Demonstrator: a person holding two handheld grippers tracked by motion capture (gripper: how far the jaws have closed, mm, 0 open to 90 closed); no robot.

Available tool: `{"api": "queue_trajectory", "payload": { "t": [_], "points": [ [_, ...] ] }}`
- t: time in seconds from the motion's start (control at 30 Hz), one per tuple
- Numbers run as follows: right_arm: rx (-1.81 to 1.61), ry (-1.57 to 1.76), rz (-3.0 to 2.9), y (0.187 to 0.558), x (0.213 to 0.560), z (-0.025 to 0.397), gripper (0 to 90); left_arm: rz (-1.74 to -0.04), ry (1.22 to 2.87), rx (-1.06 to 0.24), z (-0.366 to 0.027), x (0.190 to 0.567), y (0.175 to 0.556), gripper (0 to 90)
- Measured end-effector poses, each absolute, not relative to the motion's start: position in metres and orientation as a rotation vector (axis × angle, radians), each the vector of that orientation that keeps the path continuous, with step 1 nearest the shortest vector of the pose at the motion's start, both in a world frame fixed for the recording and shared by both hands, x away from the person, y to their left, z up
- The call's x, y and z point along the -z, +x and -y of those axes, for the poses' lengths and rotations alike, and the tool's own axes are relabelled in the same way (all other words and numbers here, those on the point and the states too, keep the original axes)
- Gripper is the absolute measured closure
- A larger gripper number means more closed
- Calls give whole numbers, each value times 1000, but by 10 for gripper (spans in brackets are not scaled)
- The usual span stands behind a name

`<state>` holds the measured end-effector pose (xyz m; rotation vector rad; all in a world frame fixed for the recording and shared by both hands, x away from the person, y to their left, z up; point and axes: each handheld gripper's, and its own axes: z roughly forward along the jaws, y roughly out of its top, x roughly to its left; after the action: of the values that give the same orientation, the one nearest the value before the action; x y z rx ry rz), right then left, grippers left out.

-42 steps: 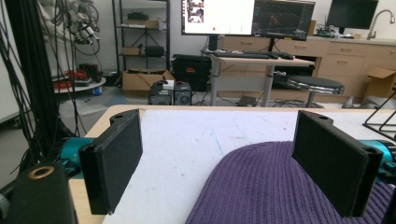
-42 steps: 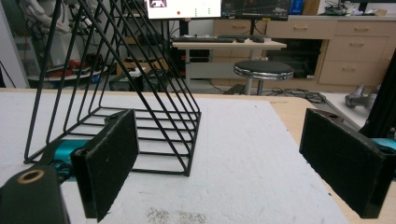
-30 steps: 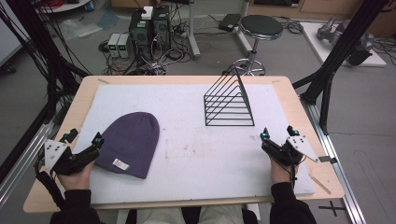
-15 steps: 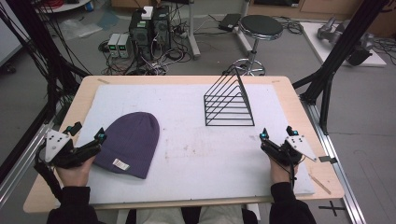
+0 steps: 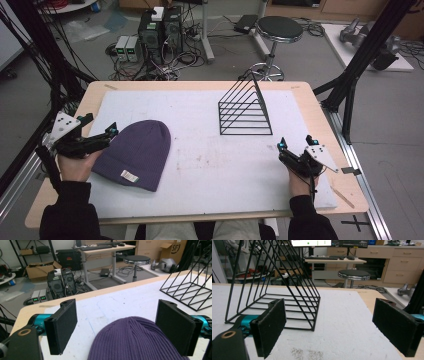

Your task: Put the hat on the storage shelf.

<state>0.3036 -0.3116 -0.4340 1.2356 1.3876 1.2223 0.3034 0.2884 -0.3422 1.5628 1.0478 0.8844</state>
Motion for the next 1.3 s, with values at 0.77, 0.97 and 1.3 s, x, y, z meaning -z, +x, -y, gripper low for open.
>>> {"api": "queue_trajectory", "payload": {
  "t": [0.77,0.97,1.3],
  "points": [
    [-1207,1233,-1407,306,435,310,112,-1052,1764,-789,-280,316,367,179],
    [-1213,1239,-1410,306,435,308,112,-1035,1837,-751,-279,311,383,179],
    [-1203,1222,-1416,308,435,308,112,-1038,1892,-710,-274,309,405,178]
  ]
}}
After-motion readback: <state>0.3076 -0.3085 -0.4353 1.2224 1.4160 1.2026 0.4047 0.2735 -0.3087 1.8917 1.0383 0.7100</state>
